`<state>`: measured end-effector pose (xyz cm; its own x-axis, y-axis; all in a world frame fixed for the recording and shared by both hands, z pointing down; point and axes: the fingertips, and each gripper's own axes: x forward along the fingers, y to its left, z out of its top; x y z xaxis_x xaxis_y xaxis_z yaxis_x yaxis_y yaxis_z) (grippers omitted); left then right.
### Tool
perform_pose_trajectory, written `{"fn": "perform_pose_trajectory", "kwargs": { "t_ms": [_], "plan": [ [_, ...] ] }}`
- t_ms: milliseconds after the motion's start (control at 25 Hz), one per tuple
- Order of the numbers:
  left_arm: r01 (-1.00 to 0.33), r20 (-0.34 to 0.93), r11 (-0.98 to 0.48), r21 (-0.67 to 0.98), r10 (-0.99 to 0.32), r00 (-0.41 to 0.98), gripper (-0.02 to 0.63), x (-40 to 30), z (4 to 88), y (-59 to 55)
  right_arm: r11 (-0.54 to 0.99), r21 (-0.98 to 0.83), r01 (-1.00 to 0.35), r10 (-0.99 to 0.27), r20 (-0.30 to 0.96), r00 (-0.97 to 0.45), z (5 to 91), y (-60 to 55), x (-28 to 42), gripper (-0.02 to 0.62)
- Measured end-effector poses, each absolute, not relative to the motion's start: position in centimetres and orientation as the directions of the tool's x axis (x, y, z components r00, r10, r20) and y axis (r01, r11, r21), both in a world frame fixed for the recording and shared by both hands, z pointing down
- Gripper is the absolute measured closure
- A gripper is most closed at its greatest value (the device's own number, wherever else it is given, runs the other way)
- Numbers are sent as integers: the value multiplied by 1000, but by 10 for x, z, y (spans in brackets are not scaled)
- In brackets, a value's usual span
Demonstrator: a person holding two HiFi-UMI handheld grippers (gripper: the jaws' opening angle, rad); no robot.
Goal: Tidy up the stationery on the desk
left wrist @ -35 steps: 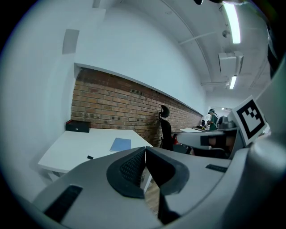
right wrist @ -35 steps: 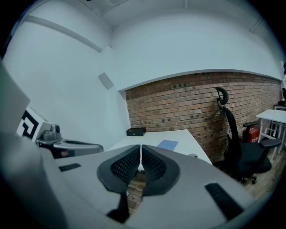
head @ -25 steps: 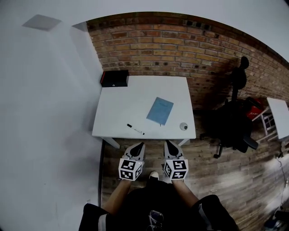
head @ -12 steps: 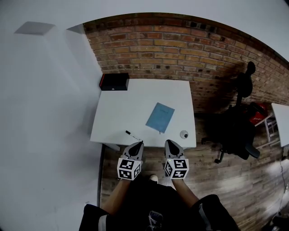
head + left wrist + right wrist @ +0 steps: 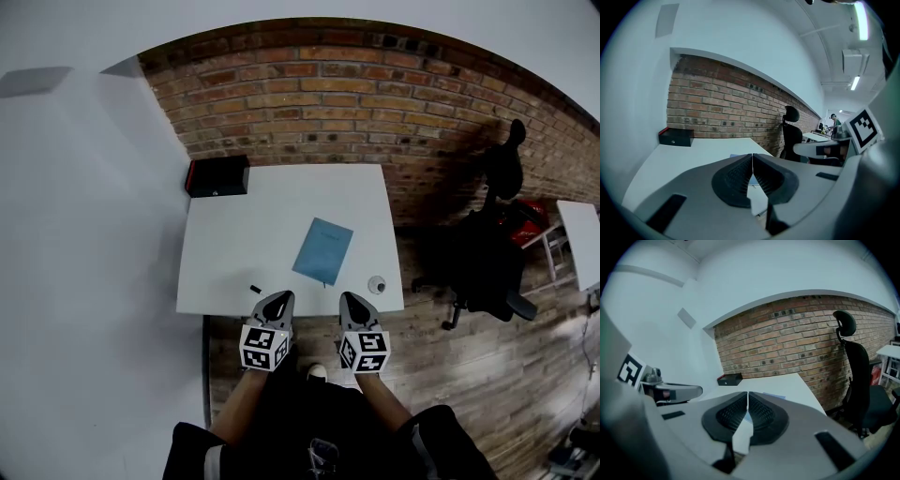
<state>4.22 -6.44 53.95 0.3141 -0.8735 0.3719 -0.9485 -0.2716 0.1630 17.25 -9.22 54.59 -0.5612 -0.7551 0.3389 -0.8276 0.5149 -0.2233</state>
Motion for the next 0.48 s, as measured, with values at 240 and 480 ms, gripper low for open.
{"fn": "perform_pose_trajectory", "kwargs": {
  "t_ms": [240, 480],
  "plan": [
    [-924, 396, -340, 172, -836, 381, 589, 34, 555, -112, 460, -225, -859, -780, 359, -512, 556, -129, 164, 572],
    [-892, 424, -420, 168, -786, 450, 589, 24, 565, -160, 402, -221, -889, -806, 376, -458, 559, -168, 149, 571]
  ]
}}
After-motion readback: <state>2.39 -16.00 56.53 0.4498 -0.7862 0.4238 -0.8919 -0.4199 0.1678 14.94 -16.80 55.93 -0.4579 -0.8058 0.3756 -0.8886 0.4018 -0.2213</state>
